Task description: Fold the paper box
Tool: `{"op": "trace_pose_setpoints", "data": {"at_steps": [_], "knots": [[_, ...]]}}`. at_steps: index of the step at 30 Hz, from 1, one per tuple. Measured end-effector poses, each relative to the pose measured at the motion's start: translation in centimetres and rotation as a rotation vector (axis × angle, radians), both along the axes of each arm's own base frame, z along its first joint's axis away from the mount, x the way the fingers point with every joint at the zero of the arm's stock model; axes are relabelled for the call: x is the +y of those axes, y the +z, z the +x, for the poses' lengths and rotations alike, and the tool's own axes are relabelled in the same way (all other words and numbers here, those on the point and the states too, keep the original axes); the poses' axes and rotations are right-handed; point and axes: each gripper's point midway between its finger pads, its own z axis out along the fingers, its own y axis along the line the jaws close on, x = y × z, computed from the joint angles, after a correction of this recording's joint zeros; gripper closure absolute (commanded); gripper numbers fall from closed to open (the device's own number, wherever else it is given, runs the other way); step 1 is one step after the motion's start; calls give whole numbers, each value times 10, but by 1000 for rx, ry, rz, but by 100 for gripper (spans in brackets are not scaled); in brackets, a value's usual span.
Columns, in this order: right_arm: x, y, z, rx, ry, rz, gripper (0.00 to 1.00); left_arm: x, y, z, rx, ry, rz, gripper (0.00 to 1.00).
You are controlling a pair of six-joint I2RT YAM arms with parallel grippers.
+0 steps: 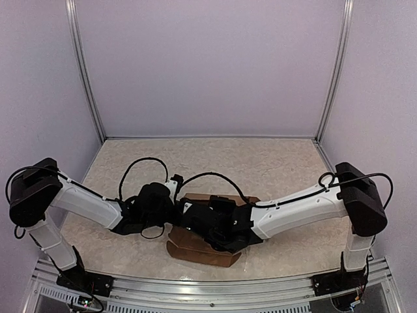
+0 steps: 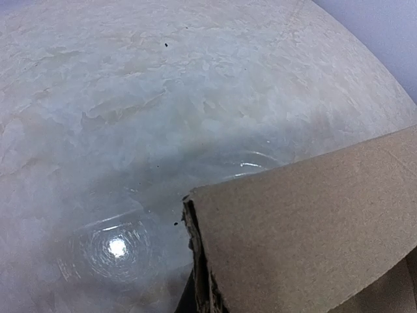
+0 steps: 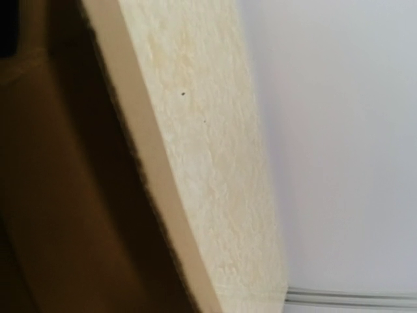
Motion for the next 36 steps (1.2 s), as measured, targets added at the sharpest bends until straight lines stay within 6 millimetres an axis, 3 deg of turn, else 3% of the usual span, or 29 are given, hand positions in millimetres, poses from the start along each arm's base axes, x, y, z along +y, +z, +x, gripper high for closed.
{"op": "trace_pose_setpoints", "data": {"at_steps": [2, 9, 13, 18, 22, 25, 29, 32, 36], "knots": [[2, 3, 0, 20, -4, 11, 93, 0, 2, 2, -6, 6, 1, 100], [17, 3, -7, 158, 22, 155, 38, -15, 18, 6, -48, -36, 6, 100], [17, 22, -17, 243, 61, 257, 27, -28, 40, 14, -103, -65, 1, 100], [7, 62, -28, 325, 109, 426, 21, -39, 56, 20, -144, -110, 6, 100], [-11, 92, -39, 391, 159, 565, 19, -41, 53, 25, -160, -141, 43, 100], [-29, 103, -38, 431, 159, 656, 18, -46, 48, 28, -165, -197, 82, 100], [-49, 103, -27, 487, 134, 766, 20, -53, 44, 28, -193, -277, 115, 100], [-56, 93, -18, 539, 111, 825, 27, -58, 45, 23, -218, -341, 128, 100], [-59, 83, -8, 615, 99, 910, 50, -67, 47, 15, -244, -431, 115, 100]]}}
